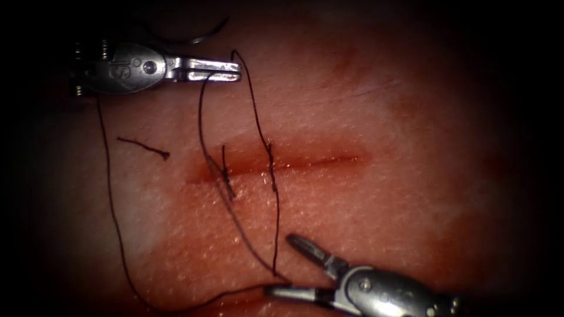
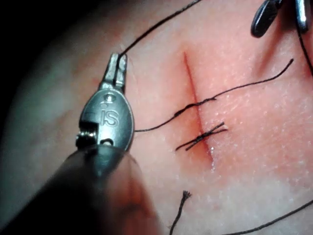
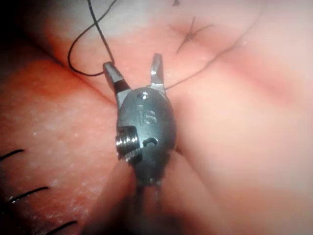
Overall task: Wound Closure
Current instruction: Wrap suture clockwise once around right needle holder
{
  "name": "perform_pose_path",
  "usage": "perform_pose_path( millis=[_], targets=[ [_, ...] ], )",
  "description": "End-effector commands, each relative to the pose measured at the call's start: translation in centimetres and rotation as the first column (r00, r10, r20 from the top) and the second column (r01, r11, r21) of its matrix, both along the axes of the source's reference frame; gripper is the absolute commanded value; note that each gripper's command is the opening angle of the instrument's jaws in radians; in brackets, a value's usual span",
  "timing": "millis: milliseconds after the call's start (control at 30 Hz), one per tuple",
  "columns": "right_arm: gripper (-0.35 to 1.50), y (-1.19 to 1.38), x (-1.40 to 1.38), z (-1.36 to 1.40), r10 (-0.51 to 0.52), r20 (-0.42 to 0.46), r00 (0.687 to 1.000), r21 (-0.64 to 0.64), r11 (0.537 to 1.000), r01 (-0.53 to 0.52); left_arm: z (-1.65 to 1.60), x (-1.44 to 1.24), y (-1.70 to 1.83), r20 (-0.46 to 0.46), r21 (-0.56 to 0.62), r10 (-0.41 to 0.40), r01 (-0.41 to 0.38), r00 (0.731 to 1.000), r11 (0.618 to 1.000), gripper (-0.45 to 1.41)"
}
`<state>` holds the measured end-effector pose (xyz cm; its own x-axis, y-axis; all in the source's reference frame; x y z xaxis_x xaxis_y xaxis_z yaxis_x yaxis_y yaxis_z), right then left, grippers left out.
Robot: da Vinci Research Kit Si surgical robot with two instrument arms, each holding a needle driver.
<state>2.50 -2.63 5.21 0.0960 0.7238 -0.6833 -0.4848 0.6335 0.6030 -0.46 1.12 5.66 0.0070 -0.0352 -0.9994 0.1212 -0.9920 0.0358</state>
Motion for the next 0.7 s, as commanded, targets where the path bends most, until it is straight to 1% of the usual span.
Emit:
perform_pose_path(
  millis=[33, 167, 233, 400, 500, 567, 633, 700],
  targets=[
    [1.35, 0.09, -0.04, -0.01, -0.026, -0.006, 1.0, -0.019, 0.999, 0.026, -0.02, -0.02, 0.0, 0.018, -0.002, 0.013, -0.013, 1.0, 1.0, -0.45],
    [1.18, 0.28, -0.18, -0.1, -0.06, -0.015, 0.998, -0.036, 0.998, 0.06, -0.26, 0.05, -0.15, 0.072, 0.003, 0.05, -0.05, 0.996, 0.999, -0.45],
    [1.18, 0.41, -0.21, -0.11, -0.066, -0.015, 0.998, -0.033, 0.997, 0.065, -0.33, 0.05, -0.21, 0.082, -0.001, 0.057, -0.057, 0.995, 0.998, -0.45],
    [1.43, 0.77, -0.22, -0.06, -0.101, -0.006, 0.995, -0.018, 0.995, 0.101, -0.45, -0.01, -0.42, 0.07, -0.018, 0.057, -0.056, 0.996, 0.998, -0.45],
    [1.45, 0.98, -0.23, 0.0, -0.159, 0.002, 0.987, -0.002, 0.987, 0.159, -0.48, -0.05, -0.54, 0.052, -0.028, 0.071, -0.07, 0.996, 0.997, -0.45],
    [1.48, 1.08, -0.21, 0.04, -0.221, 0.015, 0.975, -0.018, 0.975, 0.221, -0.5, -0.06, -0.61, 0.048, -0.027, 0.076, -0.075, 0.996, 0.997, -0.45],
    [1.48, 1.09, -0.23, 0.04, -0.28, -0.047, 0.959, -0.018, 0.96, 0.28, -0.53, -0.06, -0.66, 0.041, -0.026, 0.09, -0.089, 0.995, 0.996, -0.45],
    [1.48, 0.99, -0.26, 0.01, -0.322, -0.082, 0.943, -0.035, 0.947, 0.32, -0.56, -0.05, -0.68, 0.044, -0.026, 0.093, -0.092, 0.995, 0.995, -0.45]
  ],
)
